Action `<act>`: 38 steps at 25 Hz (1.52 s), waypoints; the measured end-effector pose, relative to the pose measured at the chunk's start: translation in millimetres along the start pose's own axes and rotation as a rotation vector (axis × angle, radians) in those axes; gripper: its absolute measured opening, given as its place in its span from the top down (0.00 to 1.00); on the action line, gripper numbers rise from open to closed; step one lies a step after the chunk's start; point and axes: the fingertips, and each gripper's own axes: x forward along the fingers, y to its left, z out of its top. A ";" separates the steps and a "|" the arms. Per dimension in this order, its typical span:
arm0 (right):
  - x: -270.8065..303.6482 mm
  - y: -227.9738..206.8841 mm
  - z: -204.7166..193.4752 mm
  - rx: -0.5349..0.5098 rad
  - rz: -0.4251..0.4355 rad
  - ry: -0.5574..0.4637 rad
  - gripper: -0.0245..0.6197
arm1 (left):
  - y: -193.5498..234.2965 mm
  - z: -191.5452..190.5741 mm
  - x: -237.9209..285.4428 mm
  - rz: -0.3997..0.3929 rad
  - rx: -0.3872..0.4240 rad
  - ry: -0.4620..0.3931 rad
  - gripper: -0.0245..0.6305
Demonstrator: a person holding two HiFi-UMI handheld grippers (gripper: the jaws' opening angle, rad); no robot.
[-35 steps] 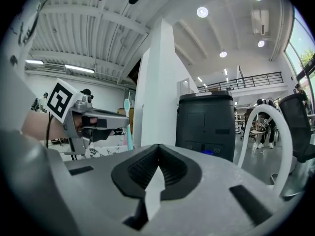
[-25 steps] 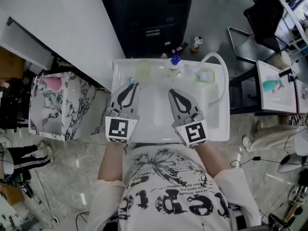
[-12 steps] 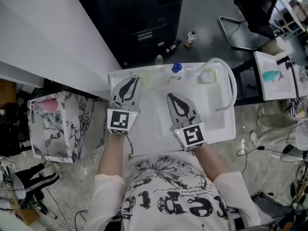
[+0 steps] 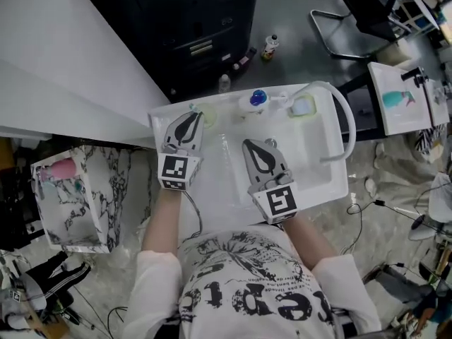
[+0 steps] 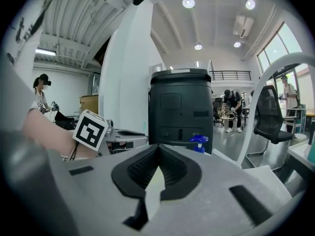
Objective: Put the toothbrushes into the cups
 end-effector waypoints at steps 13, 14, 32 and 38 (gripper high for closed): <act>7.9 3.1 -14.1 0.014 -0.020 0.041 0.97 | 11.2 -39.8 12.2 -0.005 -0.108 0.059 0.92; 7.8 4.1 -15.3 0.015 -0.021 0.044 0.97 | 14.5 -41.1 11.5 0.004 -0.121 0.058 0.92; 12.5 13.8 -17.0 0.018 -0.029 0.052 0.97 | 34.3 -59.0 -7.8 0.086 -0.177 0.159 0.66; 5.8 20.3 -9.6 -0.001 0.010 0.041 0.97 | 33.1 -25.3 -30.9 0.130 -0.162 0.090 0.69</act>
